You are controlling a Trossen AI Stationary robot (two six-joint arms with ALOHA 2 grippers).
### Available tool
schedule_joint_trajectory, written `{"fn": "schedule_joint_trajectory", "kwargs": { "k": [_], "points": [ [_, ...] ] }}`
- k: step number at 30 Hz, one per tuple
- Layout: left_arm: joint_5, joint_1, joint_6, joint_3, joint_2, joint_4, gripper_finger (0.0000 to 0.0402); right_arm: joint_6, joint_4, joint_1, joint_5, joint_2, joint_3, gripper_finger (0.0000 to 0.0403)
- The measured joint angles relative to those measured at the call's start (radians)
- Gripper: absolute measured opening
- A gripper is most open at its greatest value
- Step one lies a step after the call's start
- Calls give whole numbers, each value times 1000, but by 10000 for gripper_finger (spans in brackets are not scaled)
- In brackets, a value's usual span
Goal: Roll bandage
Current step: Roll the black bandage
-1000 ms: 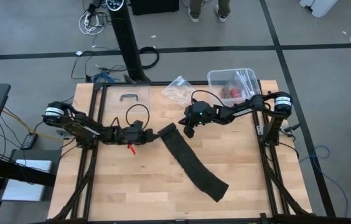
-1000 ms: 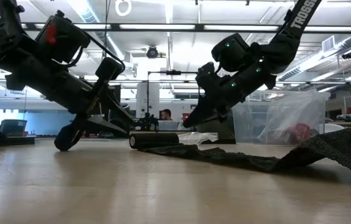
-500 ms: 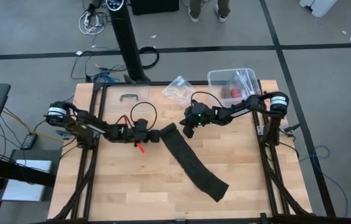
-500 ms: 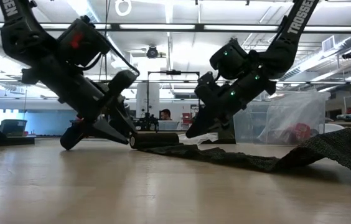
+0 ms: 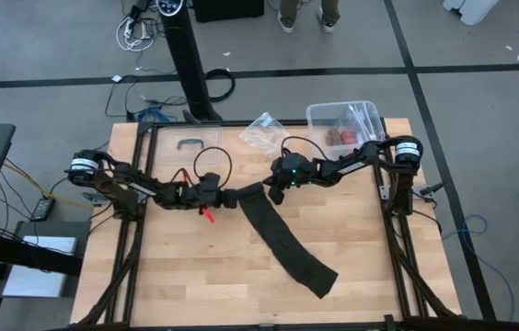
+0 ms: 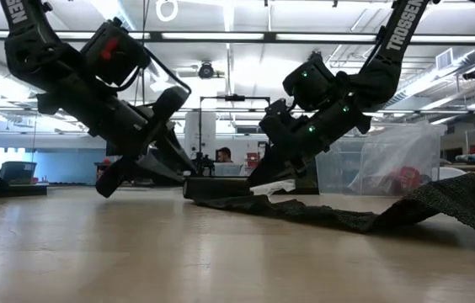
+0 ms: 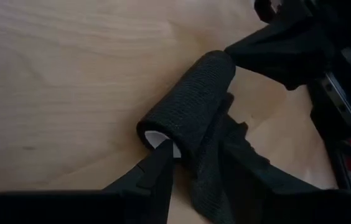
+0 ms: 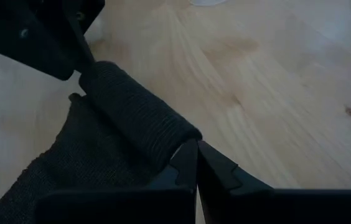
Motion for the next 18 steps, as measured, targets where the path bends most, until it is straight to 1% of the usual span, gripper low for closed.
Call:
{"fn": "schedule_joint_trajectory", "kwargs": {
  "k": [3,8,18],
  "points": [
    [12,9,-1,1,18,0,135,0,2,0,0,0,0,6],
    [40,18,-5,2,73,47,135,1,2,0,-13,0,0,6],
    [24,18,9,0,77,87,135,0,4,0,-22,-1,0,6]
  ]
}}
